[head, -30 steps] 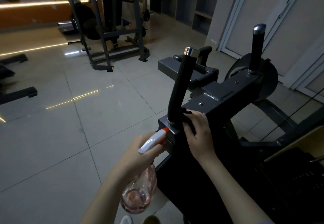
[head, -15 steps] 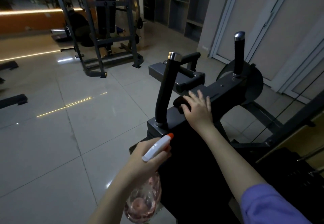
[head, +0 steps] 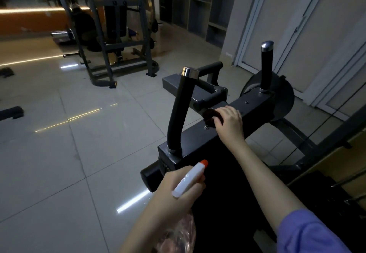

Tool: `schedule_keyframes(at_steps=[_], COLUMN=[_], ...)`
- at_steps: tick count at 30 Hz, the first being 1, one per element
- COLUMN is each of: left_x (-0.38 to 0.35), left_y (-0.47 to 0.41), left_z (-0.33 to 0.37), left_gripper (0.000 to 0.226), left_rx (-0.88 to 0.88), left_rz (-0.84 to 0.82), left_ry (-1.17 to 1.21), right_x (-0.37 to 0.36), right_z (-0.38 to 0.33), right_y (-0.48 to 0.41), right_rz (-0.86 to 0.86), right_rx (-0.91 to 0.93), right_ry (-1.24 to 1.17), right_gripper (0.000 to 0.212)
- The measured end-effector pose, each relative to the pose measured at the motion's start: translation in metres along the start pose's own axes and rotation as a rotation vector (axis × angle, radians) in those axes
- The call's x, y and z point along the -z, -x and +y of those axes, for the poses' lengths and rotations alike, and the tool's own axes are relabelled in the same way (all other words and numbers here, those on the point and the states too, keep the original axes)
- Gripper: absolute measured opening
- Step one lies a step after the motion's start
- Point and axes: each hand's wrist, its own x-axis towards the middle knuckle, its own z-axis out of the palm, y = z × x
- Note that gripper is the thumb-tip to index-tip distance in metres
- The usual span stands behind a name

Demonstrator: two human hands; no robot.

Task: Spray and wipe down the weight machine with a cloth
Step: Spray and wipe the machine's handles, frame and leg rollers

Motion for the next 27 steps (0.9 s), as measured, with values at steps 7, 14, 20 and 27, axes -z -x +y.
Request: schedule_keyframes(at_steps=[7,14,20,27], left_x=[-0.035,-0.063,-0.064,-0.057], left_y=[-0.034,-0.08,-0.102,-0.116], left_z=[0.025,0.036,0.035,0.039], left_gripper=[0.031,0.017,0.016,0.02], left_rx=[0.023,0.087,0.191,0.208], left_rz=[0.239,0.484,0.583,0.597], left_ry=[-0.075,-0.11,-0.065,-0.102], right_x=[0.003,0.004,0.006,0.001], right_z=[0.015,0.021,0.021,0.022], right_y=[-0.008,-0.007,-0.007,-0.007], right_rz=[-0.067,-0.103,-0.111,-0.083], right_rx=[0.052,0.107,0.116,0.107], right_ry=[-0.115,-0.209,-0.236,-0.218], right_gripper=[0.029,0.032,0.041,0.047])
